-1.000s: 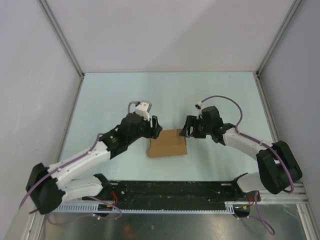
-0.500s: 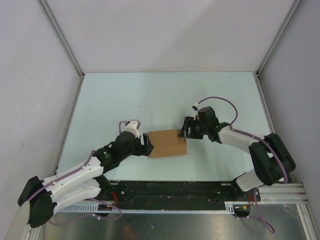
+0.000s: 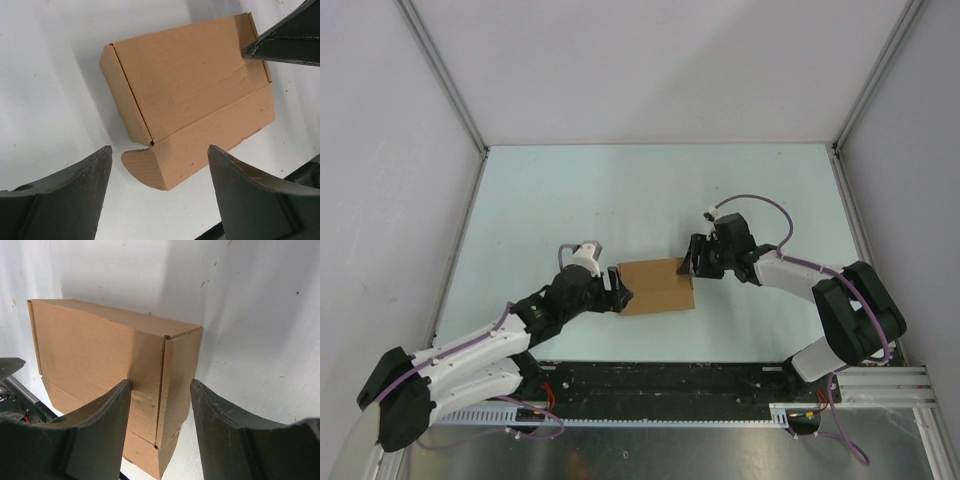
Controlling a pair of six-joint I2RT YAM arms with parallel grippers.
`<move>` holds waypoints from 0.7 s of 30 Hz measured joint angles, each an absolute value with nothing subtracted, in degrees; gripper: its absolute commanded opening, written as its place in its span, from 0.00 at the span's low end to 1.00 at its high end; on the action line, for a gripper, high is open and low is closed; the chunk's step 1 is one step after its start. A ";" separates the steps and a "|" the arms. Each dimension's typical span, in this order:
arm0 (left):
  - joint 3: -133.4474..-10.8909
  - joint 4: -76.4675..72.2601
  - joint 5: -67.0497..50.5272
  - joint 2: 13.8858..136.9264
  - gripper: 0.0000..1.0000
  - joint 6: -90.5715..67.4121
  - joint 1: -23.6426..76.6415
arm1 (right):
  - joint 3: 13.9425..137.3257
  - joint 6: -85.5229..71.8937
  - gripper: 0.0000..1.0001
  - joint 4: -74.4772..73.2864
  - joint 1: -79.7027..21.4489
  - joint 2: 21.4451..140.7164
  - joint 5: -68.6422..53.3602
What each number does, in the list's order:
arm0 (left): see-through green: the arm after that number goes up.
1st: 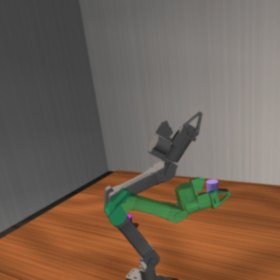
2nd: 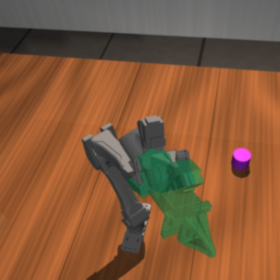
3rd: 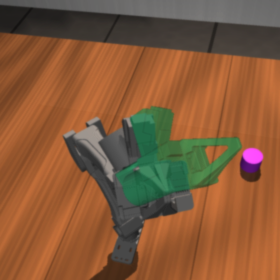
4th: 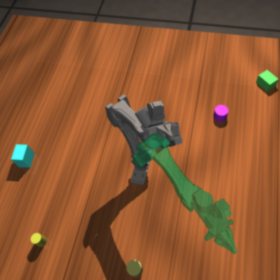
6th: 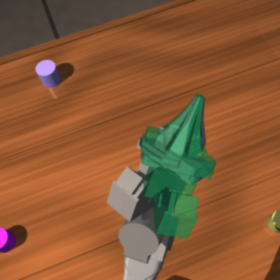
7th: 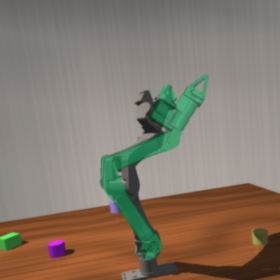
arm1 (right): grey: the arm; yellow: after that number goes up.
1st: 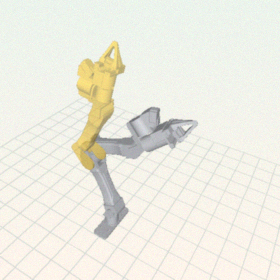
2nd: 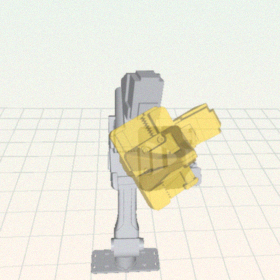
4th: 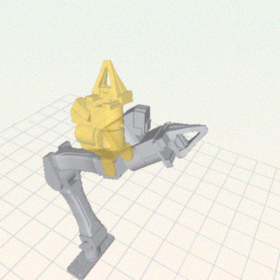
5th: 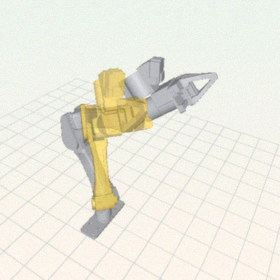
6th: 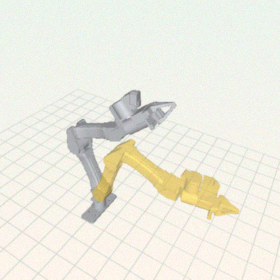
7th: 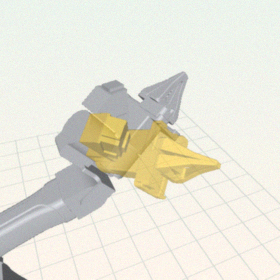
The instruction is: Fold the paper box
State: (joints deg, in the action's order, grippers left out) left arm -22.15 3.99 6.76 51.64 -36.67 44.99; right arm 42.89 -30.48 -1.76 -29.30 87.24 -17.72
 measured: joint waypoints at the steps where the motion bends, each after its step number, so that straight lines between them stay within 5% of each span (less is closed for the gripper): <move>1: -22.15 3.88 6.68 51.94 0.82 -36.67 44.99 | 42.92 -30.48 0.54 -1.72 -29.30 87.26 -17.76; 21: -22.15 2.46 3.11 58.63 0.63 -40.12 45.04 | 43.11 -31.07 0.50 -0.89 -29.30 87.53 -18.06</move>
